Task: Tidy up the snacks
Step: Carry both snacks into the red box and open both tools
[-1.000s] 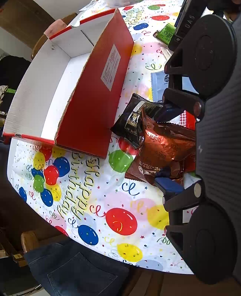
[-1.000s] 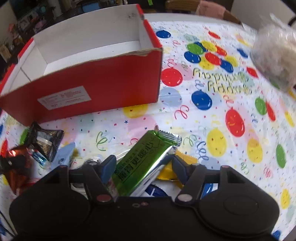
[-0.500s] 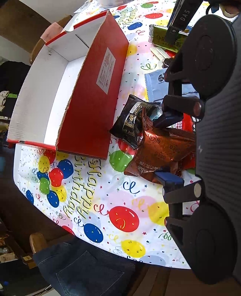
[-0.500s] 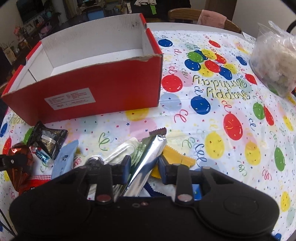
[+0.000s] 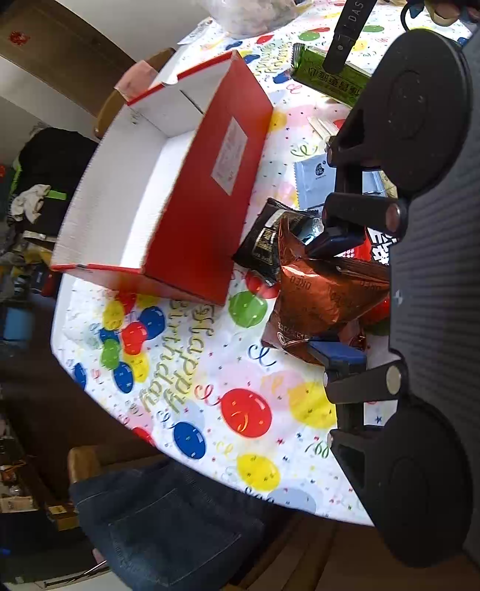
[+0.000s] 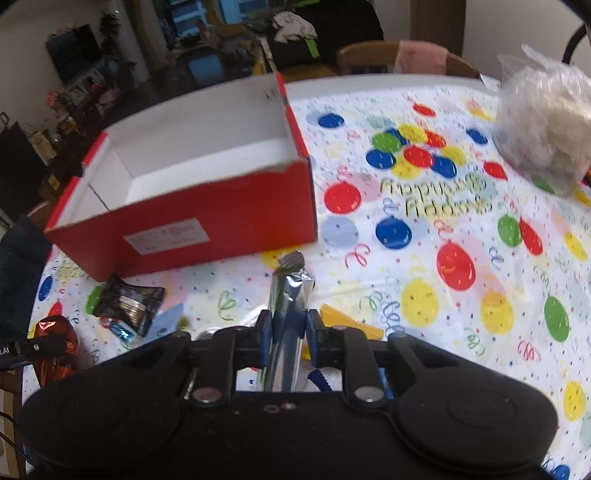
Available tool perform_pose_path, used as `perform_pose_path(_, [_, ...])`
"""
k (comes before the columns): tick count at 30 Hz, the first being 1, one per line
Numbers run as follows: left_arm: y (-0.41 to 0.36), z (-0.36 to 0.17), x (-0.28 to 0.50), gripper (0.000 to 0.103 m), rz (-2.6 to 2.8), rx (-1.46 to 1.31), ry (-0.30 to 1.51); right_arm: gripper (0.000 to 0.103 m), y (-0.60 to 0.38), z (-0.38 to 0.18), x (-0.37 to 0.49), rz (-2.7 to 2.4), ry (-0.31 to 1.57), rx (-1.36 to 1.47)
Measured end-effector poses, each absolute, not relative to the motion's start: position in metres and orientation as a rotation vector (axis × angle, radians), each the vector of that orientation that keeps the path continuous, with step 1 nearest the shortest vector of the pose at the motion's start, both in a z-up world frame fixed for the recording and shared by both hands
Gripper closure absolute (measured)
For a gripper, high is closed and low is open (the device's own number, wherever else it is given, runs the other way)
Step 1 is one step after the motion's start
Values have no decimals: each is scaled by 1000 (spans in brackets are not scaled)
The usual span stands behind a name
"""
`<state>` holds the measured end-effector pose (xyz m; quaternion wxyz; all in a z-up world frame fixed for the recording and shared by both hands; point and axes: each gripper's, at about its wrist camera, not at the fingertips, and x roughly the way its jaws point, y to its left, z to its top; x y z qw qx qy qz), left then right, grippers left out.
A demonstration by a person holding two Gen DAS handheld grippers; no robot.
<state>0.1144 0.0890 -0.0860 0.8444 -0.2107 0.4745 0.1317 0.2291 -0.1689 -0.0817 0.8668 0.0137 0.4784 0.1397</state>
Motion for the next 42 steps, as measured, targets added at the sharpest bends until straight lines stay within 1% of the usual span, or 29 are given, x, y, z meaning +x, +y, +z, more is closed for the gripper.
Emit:
perform_pose_path(8, [88, -59, 103, 56, 265, -434, 929, 87, -169, -59, 222, 356, 936, 31])
perform_pose_path(14, [83, -28, 107, 56, 234, -408, 860, 87, -165, -29, 228, 417, 867, 32])
perform_pose_path(20, [78, 12, 135, 58, 196, -328, 782, 87, -151, 9, 252, 492, 774, 17])
perform_pose_path(25, [74, 26, 176, 59, 187, -281, 758, 87, -135, 25, 290, 521, 723, -1])
perform_pose_path(31, [72, 19, 239, 59, 184, -241, 790, 87, -117, 10, 344, 529, 785, 47])
perform_pose_path(34, [72, 5, 265, 59, 185, -228, 833, 87, -105, -6, 366, 533, 833, 47])
perform_pose_path(42, [75, -41, 302, 60, 204, -233, 956, 87, -83, -64, 413, 576, 1060, 49])
